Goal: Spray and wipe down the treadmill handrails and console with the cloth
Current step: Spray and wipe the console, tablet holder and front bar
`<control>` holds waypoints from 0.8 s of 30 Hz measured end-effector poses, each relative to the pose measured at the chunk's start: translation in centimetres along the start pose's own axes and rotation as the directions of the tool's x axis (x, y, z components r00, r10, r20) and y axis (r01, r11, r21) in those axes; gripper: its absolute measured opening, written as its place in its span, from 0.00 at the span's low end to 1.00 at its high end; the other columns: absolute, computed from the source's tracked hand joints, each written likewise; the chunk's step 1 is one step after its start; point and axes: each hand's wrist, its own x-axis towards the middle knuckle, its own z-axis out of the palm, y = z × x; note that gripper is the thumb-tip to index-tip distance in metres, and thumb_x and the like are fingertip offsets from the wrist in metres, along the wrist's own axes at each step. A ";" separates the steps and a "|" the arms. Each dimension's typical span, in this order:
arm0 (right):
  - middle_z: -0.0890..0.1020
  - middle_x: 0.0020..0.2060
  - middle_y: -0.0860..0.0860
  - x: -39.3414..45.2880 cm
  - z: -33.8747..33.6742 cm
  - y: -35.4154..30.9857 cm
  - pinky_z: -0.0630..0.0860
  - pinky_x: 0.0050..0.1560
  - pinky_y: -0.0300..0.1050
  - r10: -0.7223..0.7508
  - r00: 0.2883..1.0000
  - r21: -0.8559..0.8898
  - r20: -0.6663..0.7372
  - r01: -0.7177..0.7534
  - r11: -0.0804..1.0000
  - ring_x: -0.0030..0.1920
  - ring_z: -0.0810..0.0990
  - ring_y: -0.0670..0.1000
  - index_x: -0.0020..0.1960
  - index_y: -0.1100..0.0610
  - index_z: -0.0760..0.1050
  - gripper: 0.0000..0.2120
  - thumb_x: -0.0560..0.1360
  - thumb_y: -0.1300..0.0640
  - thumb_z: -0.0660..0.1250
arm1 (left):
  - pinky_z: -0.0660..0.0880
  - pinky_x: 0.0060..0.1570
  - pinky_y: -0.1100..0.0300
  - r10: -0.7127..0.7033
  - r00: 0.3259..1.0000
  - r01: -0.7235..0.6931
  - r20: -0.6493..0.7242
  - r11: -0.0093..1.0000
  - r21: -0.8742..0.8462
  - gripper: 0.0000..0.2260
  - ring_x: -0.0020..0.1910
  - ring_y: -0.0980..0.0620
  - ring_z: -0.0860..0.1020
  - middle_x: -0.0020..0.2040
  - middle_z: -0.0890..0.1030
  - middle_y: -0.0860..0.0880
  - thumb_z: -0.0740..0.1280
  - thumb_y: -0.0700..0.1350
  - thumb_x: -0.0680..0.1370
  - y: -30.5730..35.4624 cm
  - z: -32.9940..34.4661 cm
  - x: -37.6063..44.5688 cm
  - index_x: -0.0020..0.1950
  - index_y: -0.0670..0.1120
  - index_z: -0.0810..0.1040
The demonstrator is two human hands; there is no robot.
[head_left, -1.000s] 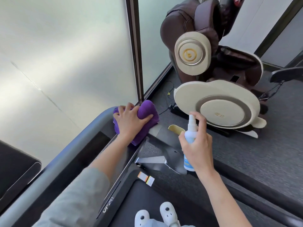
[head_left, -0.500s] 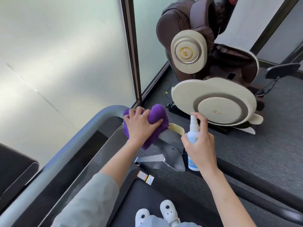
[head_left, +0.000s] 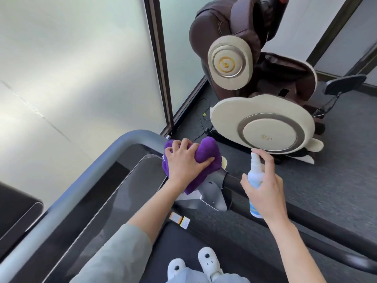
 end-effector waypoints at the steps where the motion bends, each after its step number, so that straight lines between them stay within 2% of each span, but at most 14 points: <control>1: 0.78 0.41 0.47 0.0 0.0 0.0 0.71 0.41 0.49 -0.002 1.000 0.003 0.003 0.002 1.000 0.38 0.74 0.58 0.66 0.40 0.64 0.32 0.72 0.66 0.71 | 0.62 0.54 0.50 -0.030 0.999 0.029 -0.022 0.999 -0.028 0.25 0.57 0.46 0.68 0.55 0.75 0.53 0.62 0.72 0.70 -1.4 -0.5 0.2 0.54 0.55 0.79; 4: 0.76 0.38 0.46 -0.1 -0.4 0.2 0.71 0.40 0.48 0.003 1.000 0.000 -0.013 -0.003 1.000 0.37 0.73 0.57 0.65 0.40 0.64 0.32 0.72 0.67 0.71 | 0.62 0.56 0.48 -0.139 0.988 0.130 -0.069 0.985 -0.112 0.25 0.58 0.45 0.68 0.56 0.75 0.53 0.65 0.71 0.70 -4.4 -1.5 0.9 0.55 0.55 0.80; 6: 0.76 0.37 0.45 -0.4 -0.6 0.4 0.73 0.40 0.51 0.023 0.999 0.005 -0.038 -0.023 1.000 0.36 0.74 0.58 0.65 0.40 0.64 0.32 0.73 0.66 0.71 | 0.62 0.57 0.47 -0.167 0.982 0.158 -0.082 0.981 -0.109 0.25 0.58 0.44 0.68 0.57 0.75 0.53 0.65 0.70 0.69 -3.7 -1.2 0.9 0.55 0.54 0.80; 8: 0.76 0.37 0.45 -0.8 -0.9 0.6 0.76 0.42 0.54 0.050 0.997 0.026 -0.063 -0.049 0.998 0.36 0.75 0.58 0.66 0.39 0.64 0.31 0.73 0.66 0.70 | 0.61 0.56 0.47 -0.121 0.990 0.117 -0.073 0.991 -0.058 0.25 0.58 0.44 0.68 0.56 0.76 0.54 0.63 0.72 0.69 -0.9 -0.5 0.5 0.54 0.54 0.80; 12: 0.77 0.40 0.42 -1.3 -1.2 1.0 0.77 0.41 0.54 0.034 0.997 0.049 -0.066 -0.031 0.998 0.35 0.76 0.59 0.66 0.40 0.64 0.32 0.73 0.67 0.71 | 0.63 0.57 0.46 0.069 0.998 -0.069 -0.010 0.997 0.038 0.31 0.55 0.46 0.71 0.52 0.77 0.55 0.56 0.77 0.66 3.8 1.2 -1.3 0.50 0.55 0.80; 14: 0.78 0.43 0.43 -1.3 -1.2 0.9 0.74 0.42 0.49 0.007 0.998 0.044 -0.058 -0.005 0.999 0.37 0.76 0.56 0.65 0.39 0.64 0.32 0.73 0.67 0.71 | 0.65 0.57 0.46 0.115 0.993 -0.113 -0.029 0.992 0.055 0.32 0.55 0.46 0.72 0.51 0.78 0.54 0.56 0.78 0.66 2.8 1.2 -1.4 0.51 0.54 0.80; 17: 0.78 0.45 0.45 -1.1 -0.9 0.7 0.69 0.41 0.43 -0.010 0.999 0.047 -0.042 0.012 0.999 0.39 0.74 0.49 0.65 0.38 0.63 0.32 0.73 0.66 0.71 | 0.67 0.56 0.48 0.138 0.981 -0.143 -0.135 0.989 -0.028 0.30 0.53 0.45 0.73 0.51 0.78 0.52 0.60 0.75 0.68 -1.2 0.4 -1.1 0.50 0.52 0.80; 19: 0.77 0.45 0.46 -1.1 -0.7 0.4 0.69 0.42 0.41 -0.022 0.999 0.048 -0.041 0.024 0.999 0.38 0.72 0.48 0.66 0.39 0.64 0.31 0.73 0.66 0.71 | 0.66 0.57 0.49 0.104 0.970 -0.117 -0.218 0.992 -0.049 0.29 0.51 0.44 0.73 0.51 0.78 0.50 0.62 0.73 0.68 -4.3 -0.2 -0.7 0.48 0.49 0.80; 21: 0.76 0.45 0.46 -1.2 -0.5 0.1 0.72 0.43 0.43 -0.019 0.999 0.052 -0.045 0.021 0.998 0.37 0.73 0.49 0.66 0.40 0.64 0.31 0.73 0.66 0.71 | 0.66 0.58 0.49 0.040 0.963 -0.053 -0.266 0.998 -0.044 0.30 0.51 0.43 0.73 0.51 0.78 0.48 0.62 0.73 0.69 -7.0 -0.9 0.1 0.49 0.47 0.81; 24: 0.76 0.44 0.45 -1.7 -0.3 -0.4 0.75 0.43 0.47 -0.025 0.998 0.048 -0.053 0.027 0.998 0.36 0.75 0.50 0.66 0.39 0.64 0.32 0.73 0.66 0.70 | 0.64 0.60 0.48 -0.106 0.959 0.085 -0.262 0.992 -0.088 0.31 0.54 0.43 0.71 0.53 0.77 0.47 0.61 0.73 0.69 -9.0 -1.7 1.7 0.52 0.48 0.81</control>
